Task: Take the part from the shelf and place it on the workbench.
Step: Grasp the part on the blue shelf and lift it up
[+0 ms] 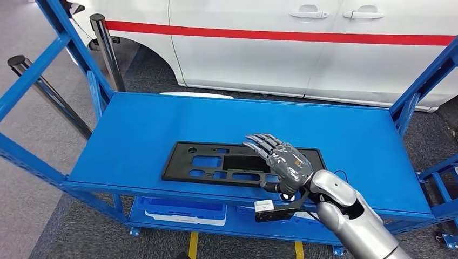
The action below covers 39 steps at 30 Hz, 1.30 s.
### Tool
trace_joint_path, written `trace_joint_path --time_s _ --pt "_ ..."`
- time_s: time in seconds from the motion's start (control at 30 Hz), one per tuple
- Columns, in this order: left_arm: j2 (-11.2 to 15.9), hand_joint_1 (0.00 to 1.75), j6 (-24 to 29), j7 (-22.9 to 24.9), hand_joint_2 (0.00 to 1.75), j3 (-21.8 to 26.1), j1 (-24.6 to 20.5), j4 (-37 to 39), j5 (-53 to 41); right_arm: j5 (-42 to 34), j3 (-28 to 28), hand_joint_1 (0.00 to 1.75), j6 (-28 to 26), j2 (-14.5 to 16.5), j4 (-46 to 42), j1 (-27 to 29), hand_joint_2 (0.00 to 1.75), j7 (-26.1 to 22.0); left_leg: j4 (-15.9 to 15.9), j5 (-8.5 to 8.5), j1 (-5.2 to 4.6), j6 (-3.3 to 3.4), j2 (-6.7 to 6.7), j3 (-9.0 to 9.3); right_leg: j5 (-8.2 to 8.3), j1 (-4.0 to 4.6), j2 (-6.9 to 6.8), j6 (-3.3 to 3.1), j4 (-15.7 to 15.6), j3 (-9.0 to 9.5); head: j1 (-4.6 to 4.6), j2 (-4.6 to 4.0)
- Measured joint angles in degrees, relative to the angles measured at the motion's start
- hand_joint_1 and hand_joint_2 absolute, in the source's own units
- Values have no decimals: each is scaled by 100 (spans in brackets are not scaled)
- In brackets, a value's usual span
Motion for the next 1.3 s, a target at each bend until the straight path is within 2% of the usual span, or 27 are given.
trace_joint_path --time_s 0.07,0.13,0.17,0.23,0.27,0.3,0.33,0.37,0.43,0.47,0.5,0.57,0.63,0.7,0.77,0.8,0.83,0.87,0.93,0.97,1.0,1.1,1.17,1.2,1.27,1.3 --pt "0 0 -1 8 0 -26 -10 0 -17 -31 172 0 98 6 57 -189 175 67 7 -2 -5 -38 1 -26 8 5 10 -50 -20 -15 -4 0" --pt "-1 0 -1 14 0 -45 -18 0 -23 -72 304 0 223 20 116 -369 175 122 136 -104 8 -93 4 -82 29 -10 5 -106 -51 -8 -4 0" --pt "-1 0 -1 17 0 -52 -22 0 -23 -111 365 0 295 27 153 -463 175 146 344 -231 17 -127 6 -177 38 -19 -2 -135 -65 -4 -4 0" --pt "-2 0 -1 24 0 -58 -26 0 -24 -213 480 0 432 36 252 -611 175 183 1029 -555 44 -181 11 -501 40 -15 -15 -168 -70 -6 -6 0" --pt "-2 0 -1 28 0 -60 -25 0 -23 -268 539 0 482 39 316 -660 175 196 1366 -665 56 -196 11 -670 39 -10 -19 -175 -69 -7 -5 0" --pt "-2 0 -1 34 0 -61 -23 0 -22 -321 602 0 518 40 391 -697 175 207 1555 -682 64 -203 11 -777 38 -7 -22 -176 -68 -6 -5 0" --pt "-2 0 1 39 0 -62 -22 0 -21 -370 666 0 539 41 474 -735 175 215 1527 -583 70 -200 11 -784 36 -4 -22 -177 -67 -3 -5 0" --pt "-2 0 2 43 0 -64 -23 0 -19 -415 730 0 548 41 562 -779 175 225 1279 -392 72 -188 12 -686 34 -3 -20 -175 -66 4 -5 0" --pt "-2 0 4 48 0 -69 -28 0 -12 -481 837 0 547 40 735 -877 175 248 499 -11 68 -149 11 -338 26 6 -14 -159 -67 17 -4 0" --pt "-3 0 6 48 0 -72 -33 0 -8 -503 874 0 542 40 811 -921 175 260 210 80 58 -130 8 -207 25 13 -10 -142 -68 15 -4 0" --pt "-4 0 7 48 0 -74 -33 0 0 -521 911 0 537 40 883 -956 175 270 53 103 47 -114 5 -139 29 17 -9 -119 -73 10 -3 0" --pt "-5 0 8 49 0 -75 -31 0 15 -542 971 0 528 39 991 -1000 175 279 -15 98 32 -80 -1 -118 49 20 -5 -63 -99 10 -3 0" --pt "-8 0 8 49 0 -78 -30 0 25 -548 1018 0 521 34 1075 -1030 175 283 -84 137 55 -15 8 -82 -22 15 -7 -13 -27 -14 -2 0" --pt "-13 0 8 48 0 -84 -42 0 28 -552 1056 0 518 27 1147 -1061 175 289 -147 171 73 47 23 -52 -297 11 -8 14 428 -221 1 0" --pt "-13 0 9 48 0 -90 -46 0 33 -570 1095 0 517 24 1213 -1066 175 293 -148 171 65 70 30 -52 -607 7 -7 36 1165 -576 0 0" --pt "-13 0 12 48 0 -91 -44 0 37 -591 1117 0 513 20 1242 -1061 175 293 -140 167 63 74 29 -52 -656 1 -8 49 1411 -700 1 0" --pt "-13 0 14 48 0 -91 -41 0 41 -619 1134 0 504 16 1266 -1058 175 291 -129 161 63 74 27 -52 -600 -7 -9 59 1457 -730 1 0" --pt "-13 0 18 48 0 -91 -40 0 45 -648 1146 0 483 13 1282 -1058 175 286 -110 150 65 69 22 -50 -440 -19 -10 67 1271 -647 1 0" --pt "-13 0 23 48 0 -91 -40 0 57 -677 1154 0 383 11 1285 -1061 175 268 -49 107 62 35 9 -60 -80 -43 -13 70 534 -293 1 0" --pt "-13 0 29 48 0 -91 -41 0 66 -661 1154 0 303 11 1266 -1060 175 261 -9 84 51 11 3 -76 20 -42 -13 60 231 -154 -1 0" --pt "-13 0 36 48 0 -91 -41 0 74 -621 1154 0 210 12 1231 -1053 175 265 21 71 40 -16 0 -94 53 -39 -12 45 57 -80 -3 0" --pt "-13 0 50 48 0 -91 -37 0 89 -368 1143 0 -104 13 1019 -1009 175 361 38 61 29 -85 0 -127 52 -30 -8 -34 -14 -75 -6 0" --pt "-11 0 55 48 0 -92 -33 0 102 -131 1112 0 -295 8 831 -998 175 455 224 -89 41 -141 5 -207 77 -45 -11 -103 -50 -64 -7 0" --pt "-11 0 59 48 0 -93 -31 0 111 -8 1094 0 -378 6 728 -1000 175 498 490 -250 52 -169 9 -324 85 -49 -14 -130 -63 -60 -9 0" --pt "-11 0 71 48 0 -92 -24 0 139 283 1069 0 -524 1 522 -1005 175 595 1216 -578 73 -210 11 -651 84 -37 -14 -158 -66 -63 -11 0" --pt "-11 0 78 48 0 -92 -20 0 152 438 1065 0 -581 -7 427 -1007 175 647 1492 -653 81 -221 11 -782 82 -31 -14 -161 -65 -63 -10 0"
